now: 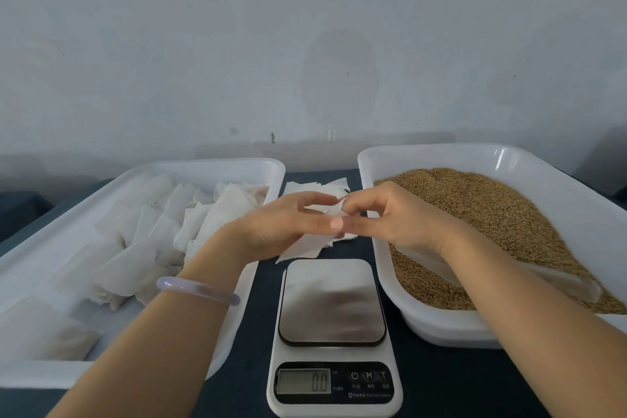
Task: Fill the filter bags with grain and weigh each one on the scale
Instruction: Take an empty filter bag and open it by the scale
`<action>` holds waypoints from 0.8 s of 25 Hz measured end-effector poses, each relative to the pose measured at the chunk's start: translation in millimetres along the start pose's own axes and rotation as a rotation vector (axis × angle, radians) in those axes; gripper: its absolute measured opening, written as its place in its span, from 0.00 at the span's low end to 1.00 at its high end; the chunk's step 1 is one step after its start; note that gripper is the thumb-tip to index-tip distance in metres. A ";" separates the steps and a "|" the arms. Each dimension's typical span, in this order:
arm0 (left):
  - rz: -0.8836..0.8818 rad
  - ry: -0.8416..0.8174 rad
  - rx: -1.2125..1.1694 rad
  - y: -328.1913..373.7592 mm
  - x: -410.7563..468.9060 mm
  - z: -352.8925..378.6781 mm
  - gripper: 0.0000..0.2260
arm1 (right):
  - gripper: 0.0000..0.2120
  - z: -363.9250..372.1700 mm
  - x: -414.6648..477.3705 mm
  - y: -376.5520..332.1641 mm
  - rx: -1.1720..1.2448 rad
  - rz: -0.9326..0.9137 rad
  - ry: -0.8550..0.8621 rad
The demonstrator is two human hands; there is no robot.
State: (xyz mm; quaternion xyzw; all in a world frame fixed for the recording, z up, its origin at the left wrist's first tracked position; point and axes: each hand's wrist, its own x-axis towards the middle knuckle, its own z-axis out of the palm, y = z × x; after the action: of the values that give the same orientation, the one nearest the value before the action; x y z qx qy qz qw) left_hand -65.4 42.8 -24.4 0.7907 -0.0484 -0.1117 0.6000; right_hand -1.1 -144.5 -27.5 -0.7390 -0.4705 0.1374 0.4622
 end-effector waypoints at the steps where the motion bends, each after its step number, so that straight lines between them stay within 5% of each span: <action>1: -0.021 0.009 0.026 -0.5 1.2 1.4 0.42 | 0.06 -0.3 0.0 -0.1 -0.014 -0.005 -0.016; 7: -0.066 -0.137 0.126 -3.3 1.1 7.8 0.17 | 0.09 -3.2 -0.1 1.8 0.138 0.041 -0.019; 15: -0.118 -0.330 0.134 2.3 -3.8 11.1 0.14 | 0.08 1.6 0.4 4.1 -0.009 0.034 0.034; 20: -0.117 -0.336 0.089 1.6 -4.3 11.8 0.13 | 0.12 5.8 2.3 -1.6 -0.106 0.041 -0.161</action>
State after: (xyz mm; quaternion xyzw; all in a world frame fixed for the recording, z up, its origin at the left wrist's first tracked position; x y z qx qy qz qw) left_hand -72.3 32.3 -25.3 0.7880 -0.1070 -0.2748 0.5404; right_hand -4.5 -139.2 -28.8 -0.7586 -0.4974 0.1806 0.3802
